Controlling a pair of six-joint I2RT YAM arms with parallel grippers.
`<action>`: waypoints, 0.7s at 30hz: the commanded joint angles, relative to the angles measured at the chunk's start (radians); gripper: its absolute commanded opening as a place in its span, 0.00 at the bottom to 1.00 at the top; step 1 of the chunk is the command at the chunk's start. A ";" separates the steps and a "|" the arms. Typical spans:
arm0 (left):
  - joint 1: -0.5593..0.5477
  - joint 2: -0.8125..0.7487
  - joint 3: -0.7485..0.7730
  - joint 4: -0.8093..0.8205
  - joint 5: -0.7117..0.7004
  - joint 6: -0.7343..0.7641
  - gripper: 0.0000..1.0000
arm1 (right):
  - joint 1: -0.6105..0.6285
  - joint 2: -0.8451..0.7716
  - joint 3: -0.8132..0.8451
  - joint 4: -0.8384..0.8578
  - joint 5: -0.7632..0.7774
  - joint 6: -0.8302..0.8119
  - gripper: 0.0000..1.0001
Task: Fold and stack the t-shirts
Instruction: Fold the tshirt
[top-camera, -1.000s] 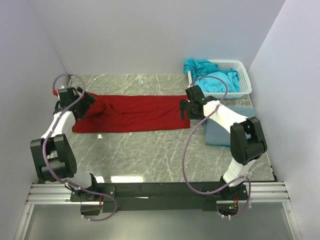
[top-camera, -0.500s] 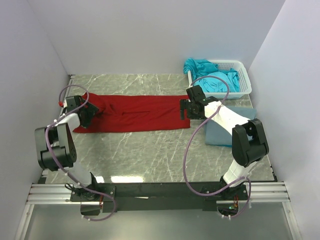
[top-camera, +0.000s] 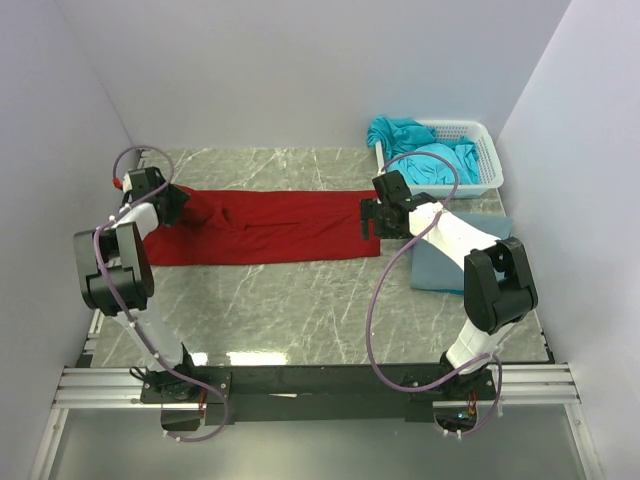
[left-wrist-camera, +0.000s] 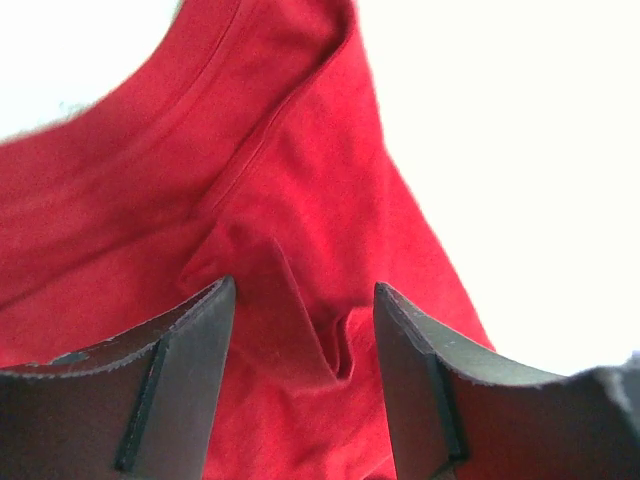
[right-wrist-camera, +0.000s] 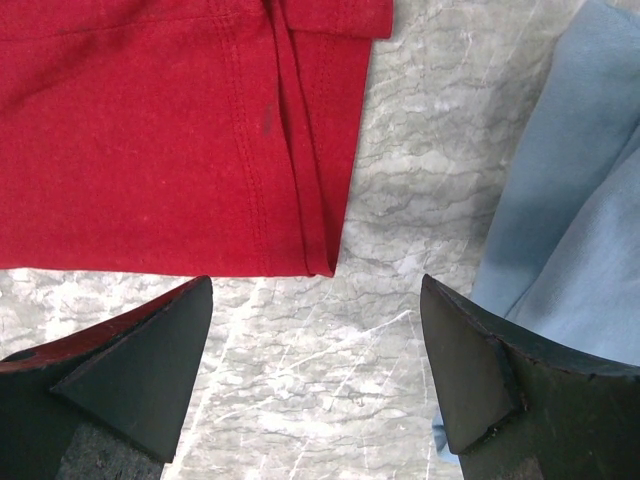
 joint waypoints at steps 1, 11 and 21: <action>0.001 0.046 0.090 -0.008 -0.018 0.015 0.63 | 0.002 0.001 0.031 0.001 0.027 -0.012 0.90; 0.003 0.272 0.370 0.036 0.076 0.054 0.64 | 0.001 0.012 0.043 -0.010 0.064 -0.016 0.91; 0.003 0.074 0.318 -0.050 0.093 0.119 0.84 | 0.001 -0.024 0.024 -0.003 0.055 -0.003 0.91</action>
